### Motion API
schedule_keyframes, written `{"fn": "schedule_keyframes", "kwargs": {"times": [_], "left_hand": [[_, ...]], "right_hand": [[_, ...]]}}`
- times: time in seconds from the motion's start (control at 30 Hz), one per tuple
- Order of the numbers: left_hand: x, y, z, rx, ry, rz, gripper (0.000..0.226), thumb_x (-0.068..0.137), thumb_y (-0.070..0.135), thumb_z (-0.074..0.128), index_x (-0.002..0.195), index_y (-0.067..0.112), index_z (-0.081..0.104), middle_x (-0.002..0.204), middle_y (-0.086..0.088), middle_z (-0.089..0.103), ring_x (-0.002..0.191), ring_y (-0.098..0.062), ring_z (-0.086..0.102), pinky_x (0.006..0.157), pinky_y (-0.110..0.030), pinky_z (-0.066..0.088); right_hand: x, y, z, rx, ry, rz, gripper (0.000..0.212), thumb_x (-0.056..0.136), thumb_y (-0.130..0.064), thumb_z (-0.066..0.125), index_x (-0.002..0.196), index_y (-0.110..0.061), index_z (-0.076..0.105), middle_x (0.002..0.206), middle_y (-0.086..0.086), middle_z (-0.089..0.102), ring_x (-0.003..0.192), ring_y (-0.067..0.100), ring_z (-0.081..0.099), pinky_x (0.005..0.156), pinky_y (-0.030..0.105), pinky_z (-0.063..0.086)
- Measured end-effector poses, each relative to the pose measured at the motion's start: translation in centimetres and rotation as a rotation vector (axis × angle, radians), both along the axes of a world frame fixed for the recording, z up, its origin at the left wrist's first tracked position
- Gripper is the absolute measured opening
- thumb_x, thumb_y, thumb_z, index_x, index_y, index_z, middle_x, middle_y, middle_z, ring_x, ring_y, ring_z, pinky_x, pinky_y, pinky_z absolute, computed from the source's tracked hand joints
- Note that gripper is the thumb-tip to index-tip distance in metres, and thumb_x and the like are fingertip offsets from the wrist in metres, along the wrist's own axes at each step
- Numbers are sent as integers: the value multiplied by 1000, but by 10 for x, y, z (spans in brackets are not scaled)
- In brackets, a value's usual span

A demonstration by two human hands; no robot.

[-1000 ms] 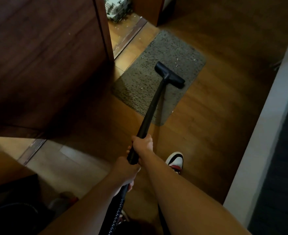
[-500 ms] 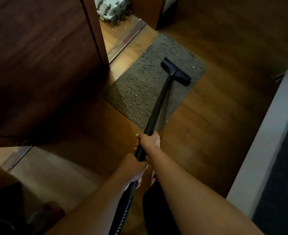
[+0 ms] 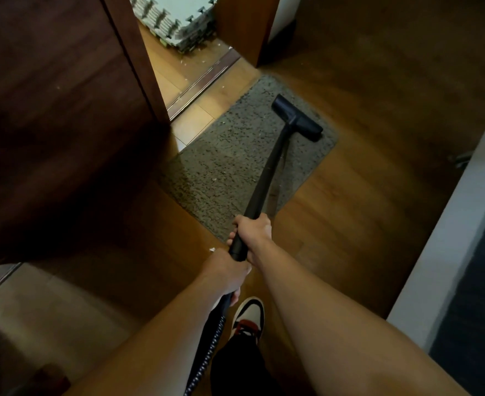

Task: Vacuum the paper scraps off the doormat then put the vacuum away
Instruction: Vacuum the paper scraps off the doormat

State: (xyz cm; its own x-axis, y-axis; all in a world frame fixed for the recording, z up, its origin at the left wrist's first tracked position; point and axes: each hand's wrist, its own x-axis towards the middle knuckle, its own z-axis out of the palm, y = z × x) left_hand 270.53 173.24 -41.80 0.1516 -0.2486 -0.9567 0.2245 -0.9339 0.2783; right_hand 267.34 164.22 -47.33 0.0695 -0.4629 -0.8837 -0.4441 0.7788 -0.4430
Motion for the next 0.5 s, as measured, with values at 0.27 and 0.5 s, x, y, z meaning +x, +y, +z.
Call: {"fn": "schedule_keyframes", "kwargs": {"times": [0.27, 0.5], "left_hand": [[-1, 44, -1, -26, 0, -4, 16, 91, 15, 60, 78, 9, 52, 47, -2, 49, 35, -17, 46, 49, -29, 45], [-3, 121, 7, -65, 23, -32, 22, 92, 16, 59, 73, 10, 51, 47, -2, 47, 38, -18, 45, 52, -32, 43]], "right_hand": [[-1, 41, 3, 22, 7, 11, 33, 96, -11, 62, 122, -14, 42, 84, 14, 59, 52, 19, 58, 50, 31, 53], [-6, 119, 14, 1, -9, 19, 33, 96, -12, 61, 125, -14, 45, 88, 13, 62, 58, 18, 60, 52, 30, 54]]}}
